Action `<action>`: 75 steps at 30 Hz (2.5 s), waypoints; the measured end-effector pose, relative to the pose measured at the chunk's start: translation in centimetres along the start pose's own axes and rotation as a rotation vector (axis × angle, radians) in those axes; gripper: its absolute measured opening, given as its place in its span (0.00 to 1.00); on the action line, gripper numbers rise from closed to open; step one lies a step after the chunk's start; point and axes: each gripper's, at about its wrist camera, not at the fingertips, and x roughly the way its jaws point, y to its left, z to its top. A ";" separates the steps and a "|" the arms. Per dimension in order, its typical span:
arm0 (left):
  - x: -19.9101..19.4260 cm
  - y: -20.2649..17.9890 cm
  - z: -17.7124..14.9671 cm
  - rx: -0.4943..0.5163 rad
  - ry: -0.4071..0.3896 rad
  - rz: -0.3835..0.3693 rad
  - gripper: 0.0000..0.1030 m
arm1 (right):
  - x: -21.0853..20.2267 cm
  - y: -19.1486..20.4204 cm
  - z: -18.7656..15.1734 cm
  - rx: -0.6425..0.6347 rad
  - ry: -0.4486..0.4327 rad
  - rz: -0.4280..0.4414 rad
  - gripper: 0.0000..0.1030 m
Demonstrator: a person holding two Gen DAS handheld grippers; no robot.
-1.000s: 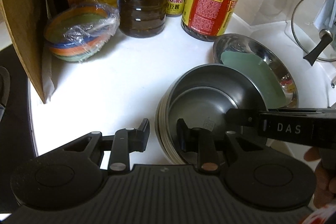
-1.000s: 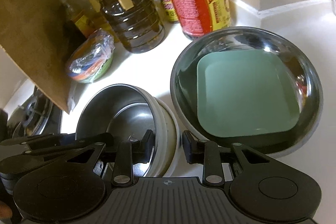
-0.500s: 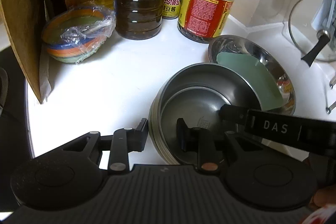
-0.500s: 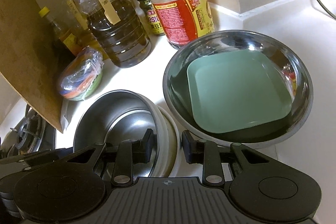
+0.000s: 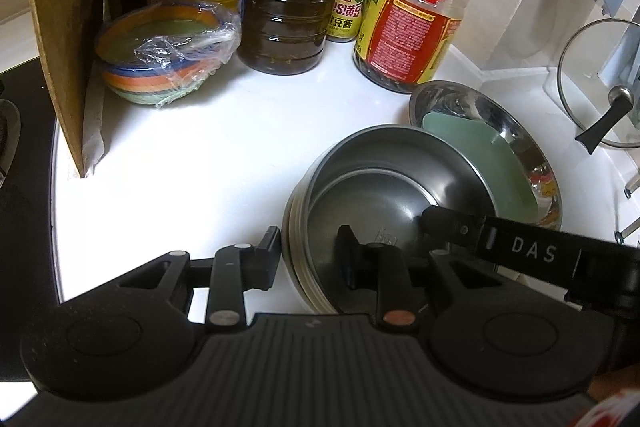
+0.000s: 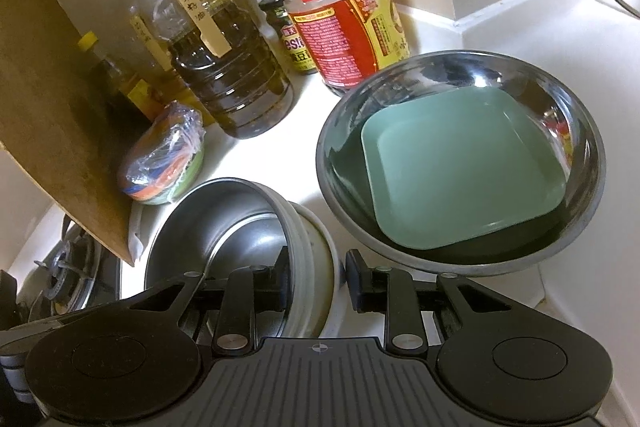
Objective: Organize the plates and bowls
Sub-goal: 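Lift the bowl stack with both grippers and carry it over the steel dish, then lower the bowl stack with both grippers onto the green plate in the steel dish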
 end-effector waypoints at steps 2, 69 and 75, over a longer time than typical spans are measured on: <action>-0.1 0.0 0.0 0.001 0.000 0.003 0.25 | 0.0 0.1 0.0 -0.004 -0.002 0.000 0.26; 6.1 -13.0 7.6 0.120 0.034 -0.176 0.25 | -3.5 -9.5 9.2 0.119 -0.118 -0.166 0.26; 6.8 -13.1 7.8 0.107 0.047 -0.165 0.25 | -2.7 -10.0 9.4 0.122 -0.095 -0.165 0.26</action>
